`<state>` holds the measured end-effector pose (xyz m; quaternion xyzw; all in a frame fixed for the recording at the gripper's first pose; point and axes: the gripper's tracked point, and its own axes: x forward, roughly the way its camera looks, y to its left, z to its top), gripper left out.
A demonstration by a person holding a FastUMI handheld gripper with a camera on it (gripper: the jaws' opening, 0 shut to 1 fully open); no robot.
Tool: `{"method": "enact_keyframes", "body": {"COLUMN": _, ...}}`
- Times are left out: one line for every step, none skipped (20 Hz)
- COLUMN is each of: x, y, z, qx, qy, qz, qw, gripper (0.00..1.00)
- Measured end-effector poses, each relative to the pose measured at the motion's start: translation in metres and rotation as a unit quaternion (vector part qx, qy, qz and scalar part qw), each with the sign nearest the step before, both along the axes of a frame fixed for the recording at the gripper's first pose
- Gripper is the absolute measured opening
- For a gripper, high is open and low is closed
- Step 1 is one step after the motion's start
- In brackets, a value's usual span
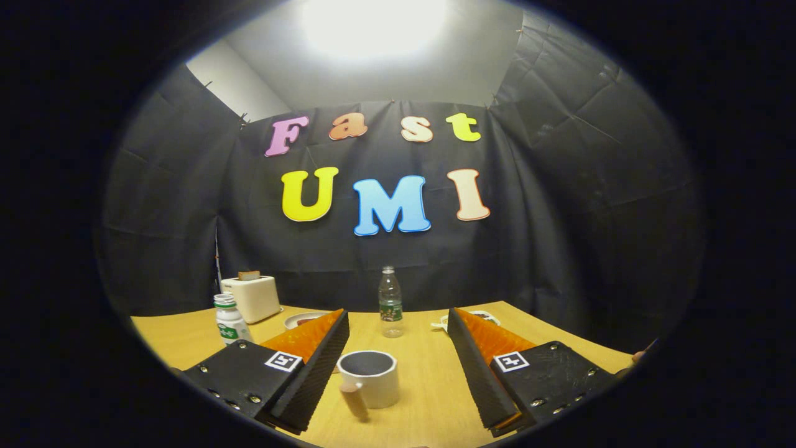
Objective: Take the bottle from table, then pour the juice into the cup, finally place the bottle on the coaster
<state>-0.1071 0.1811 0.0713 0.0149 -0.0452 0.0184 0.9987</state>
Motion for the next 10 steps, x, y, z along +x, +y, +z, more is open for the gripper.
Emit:
{"method": "enact_keyframes", "body": {"x": -0.003, "y": 0.014, "z": -0.002, "qx": 0.006, "qy": 0.000, "qz": 0.006, "qw": 1.000, "gripper": 0.96}}
{"method": "enact_keyframes", "body": {"x": -0.007, "y": 0.029, "z": -0.005, "qx": 0.010, "qy": 0.001, "qz": 0.013, "qw": 1.000, "gripper": 0.96}}
{"method": "enact_keyframes", "body": {"x": -0.008, "y": 0.044, "z": -0.009, "qx": 0.012, "qy": 0.003, "qz": 0.020, "qw": 1.000, "gripper": 0.96}}
{"method": "enact_keyframes", "body": {"x": -0.009, "y": 0.059, "z": -0.013, "qx": 0.015, "qy": 0.006, "qz": 0.027, "qw": 1.000, "gripper": 0.96}}
{"method": "enact_keyframes", "body": {"x": -0.010, "y": 0.073, "z": -0.016, "qx": 0.017, "qy": 0.008, "qz": 0.033, "qw": 0.999, "gripper": 0.96}}
{"method": "enact_keyframes", "body": {"x": -0.009, "y": 0.089, "z": -0.021, "qx": 0.020, "qy": 0.010, "qz": 0.041, "qw": 0.999, "gripper": 0.96}}
{"method": "enact_keyframes", "body": {"x": -0.009, "y": 0.103, "z": -0.023, "qx": 0.022, "qy": 0.010, "qz": 0.048, "qw": 0.999, "gripper": 0.97}}
{"method": "enact_keyframes", "body": {"x": -0.008, "y": 0.115, "z": -0.027, "qx": 0.026, "qy": 0.011, "qz": 0.053, "qw": 0.998, "gripper": 0.96}}
{"method": "enact_keyframes", "body": {"x": -0.007, "y": 0.127, "z": -0.030, "qx": 0.031, "qy": 0.010, "qz": 0.058, "qw": 0.998, "gripper": 0.96}}
{"method": "enact_keyframes", "body": {"x": -0.005, "y": 0.141, "z": -0.033, "qx": 0.036, "qy": 0.010, "qz": 0.066, "qw": 0.997, "gripper": 0.96}}
